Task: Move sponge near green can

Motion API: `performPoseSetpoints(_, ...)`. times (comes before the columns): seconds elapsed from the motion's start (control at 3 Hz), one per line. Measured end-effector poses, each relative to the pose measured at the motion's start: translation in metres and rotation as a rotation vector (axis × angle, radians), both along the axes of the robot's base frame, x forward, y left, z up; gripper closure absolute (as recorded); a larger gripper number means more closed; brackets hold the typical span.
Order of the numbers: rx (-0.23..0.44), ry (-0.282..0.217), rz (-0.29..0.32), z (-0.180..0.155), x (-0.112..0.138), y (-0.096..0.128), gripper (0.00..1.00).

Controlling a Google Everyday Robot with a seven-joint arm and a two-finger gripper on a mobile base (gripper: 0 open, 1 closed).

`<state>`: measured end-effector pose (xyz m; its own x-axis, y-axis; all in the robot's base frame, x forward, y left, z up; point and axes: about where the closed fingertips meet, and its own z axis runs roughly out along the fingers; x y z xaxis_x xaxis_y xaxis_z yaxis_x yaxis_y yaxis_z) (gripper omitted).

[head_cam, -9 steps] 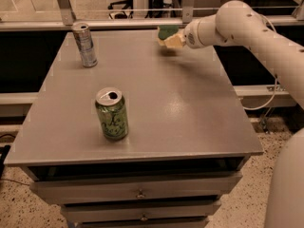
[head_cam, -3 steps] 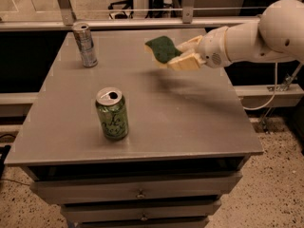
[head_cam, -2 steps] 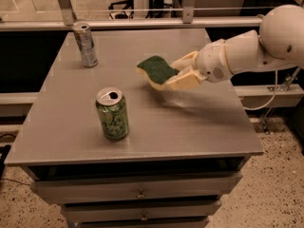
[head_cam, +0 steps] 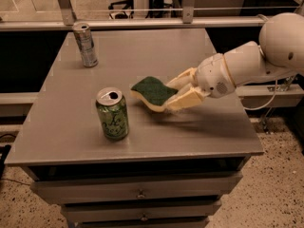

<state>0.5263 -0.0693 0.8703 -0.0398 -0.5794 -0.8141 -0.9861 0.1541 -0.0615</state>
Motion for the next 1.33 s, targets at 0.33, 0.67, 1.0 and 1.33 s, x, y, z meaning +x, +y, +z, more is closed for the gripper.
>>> performPoseSetpoints(0.33, -0.002, 0.027, 0.052, -0.006, -0.016, 0.013, 0.85)
performPoseSetpoints(0.67, 0.007, 0.039, 0.081, -0.010, -0.024, 0.026, 0.61)
performPoseSetpoints(1.0, 0.006, 0.039, 0.097, -0.011, -0.028, 0.033, 0.39)
performPoseSetpoints(1.33, 0.001, 0.030, 0.103, -0.008, -0.029, 0.036, 0.15)
